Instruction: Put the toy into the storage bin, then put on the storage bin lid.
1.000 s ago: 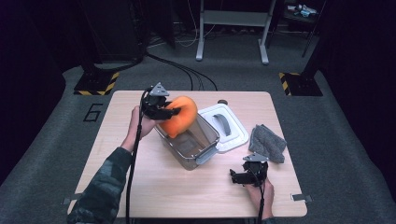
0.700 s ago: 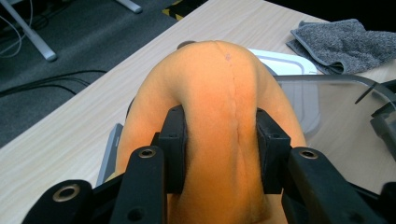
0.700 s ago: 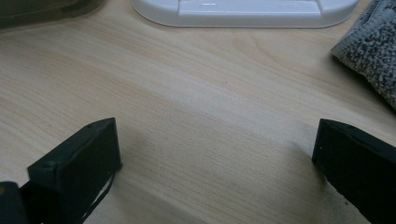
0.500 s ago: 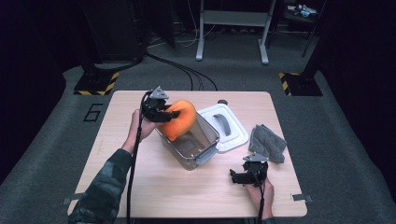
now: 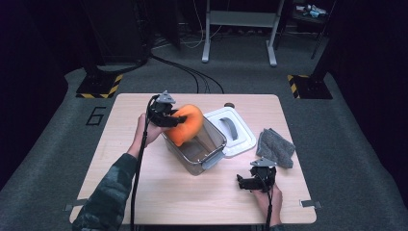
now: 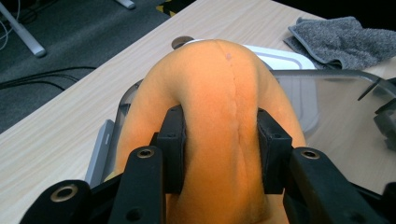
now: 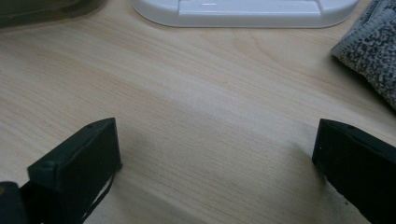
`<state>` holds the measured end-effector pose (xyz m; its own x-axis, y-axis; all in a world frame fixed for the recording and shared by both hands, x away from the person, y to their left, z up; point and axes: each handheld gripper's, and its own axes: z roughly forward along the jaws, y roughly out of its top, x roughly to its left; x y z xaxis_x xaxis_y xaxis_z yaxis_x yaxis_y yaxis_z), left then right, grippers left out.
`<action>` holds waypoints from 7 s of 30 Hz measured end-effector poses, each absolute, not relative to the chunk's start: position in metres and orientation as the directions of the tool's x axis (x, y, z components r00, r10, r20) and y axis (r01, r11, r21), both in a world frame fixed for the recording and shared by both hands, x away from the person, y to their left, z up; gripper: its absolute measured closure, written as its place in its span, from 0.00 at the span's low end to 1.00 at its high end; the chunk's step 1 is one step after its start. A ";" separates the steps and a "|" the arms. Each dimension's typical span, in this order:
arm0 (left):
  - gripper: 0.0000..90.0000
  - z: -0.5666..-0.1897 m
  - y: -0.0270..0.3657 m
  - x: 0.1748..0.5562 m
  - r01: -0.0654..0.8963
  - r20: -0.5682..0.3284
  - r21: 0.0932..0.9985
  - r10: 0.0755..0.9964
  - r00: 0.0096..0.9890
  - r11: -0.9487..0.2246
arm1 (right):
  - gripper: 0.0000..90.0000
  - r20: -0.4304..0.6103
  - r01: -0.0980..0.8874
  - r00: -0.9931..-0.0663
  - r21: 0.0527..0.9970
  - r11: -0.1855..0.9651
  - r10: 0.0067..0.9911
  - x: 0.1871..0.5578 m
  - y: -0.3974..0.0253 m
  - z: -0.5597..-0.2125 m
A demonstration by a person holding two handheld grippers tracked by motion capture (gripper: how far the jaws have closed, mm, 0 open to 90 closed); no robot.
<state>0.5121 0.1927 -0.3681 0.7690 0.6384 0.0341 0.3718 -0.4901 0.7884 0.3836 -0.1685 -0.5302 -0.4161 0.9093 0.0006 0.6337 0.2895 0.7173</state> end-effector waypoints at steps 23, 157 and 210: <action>0.65 -0.383 0.187 0.515 0.384 0.083 0.731 0.632 0.771 -0.564 | 0.00 0.002 0.635 -0.414 0.717 0.287 0.910 0.383 -0.168 -0.530; 0.11 -0.501 0.340 0.437 0.609 -0.082 0.740 0.860 0.503 -0.286 | 0.02 -0.009 0.602 -0.489 0.720 0.346 0.872 0.403 -0.159 -0.486; 0.12 -0.530 0.336 0.438 0.568 0.015 0.745 0.860 0.510 -0.350 | 0.11 0.049 0.659 -0.473 0.682 0.317 0.880 0.538 -0.134 -0.473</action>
